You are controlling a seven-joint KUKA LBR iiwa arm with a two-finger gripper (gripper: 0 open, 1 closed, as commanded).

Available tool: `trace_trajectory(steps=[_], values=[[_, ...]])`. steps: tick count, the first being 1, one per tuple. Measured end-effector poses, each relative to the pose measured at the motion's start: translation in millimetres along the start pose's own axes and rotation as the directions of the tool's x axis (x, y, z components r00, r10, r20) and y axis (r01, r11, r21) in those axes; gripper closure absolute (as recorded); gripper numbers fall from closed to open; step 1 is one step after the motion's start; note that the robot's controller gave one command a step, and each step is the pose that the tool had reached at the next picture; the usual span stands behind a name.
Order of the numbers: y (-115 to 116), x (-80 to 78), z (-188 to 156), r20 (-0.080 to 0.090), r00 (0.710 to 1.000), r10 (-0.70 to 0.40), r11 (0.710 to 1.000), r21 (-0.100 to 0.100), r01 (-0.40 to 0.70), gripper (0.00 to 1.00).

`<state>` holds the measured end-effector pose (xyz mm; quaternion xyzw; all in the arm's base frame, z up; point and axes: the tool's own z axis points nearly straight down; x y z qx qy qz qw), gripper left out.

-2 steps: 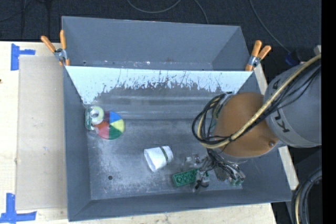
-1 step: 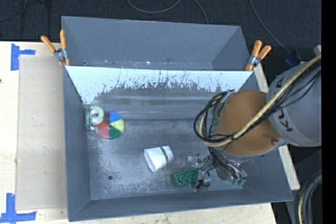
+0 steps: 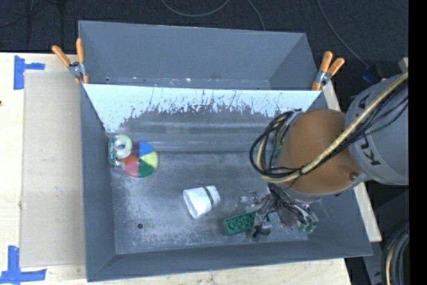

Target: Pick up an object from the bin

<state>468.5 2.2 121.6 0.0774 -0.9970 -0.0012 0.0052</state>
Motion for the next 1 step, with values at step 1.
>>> trace_trajectory(steps=[1], values=[[0.4, -0.3, -63.5, 0.003, 1.0, 0.001, 1.0, 0.001, -0.001, 1.0]])
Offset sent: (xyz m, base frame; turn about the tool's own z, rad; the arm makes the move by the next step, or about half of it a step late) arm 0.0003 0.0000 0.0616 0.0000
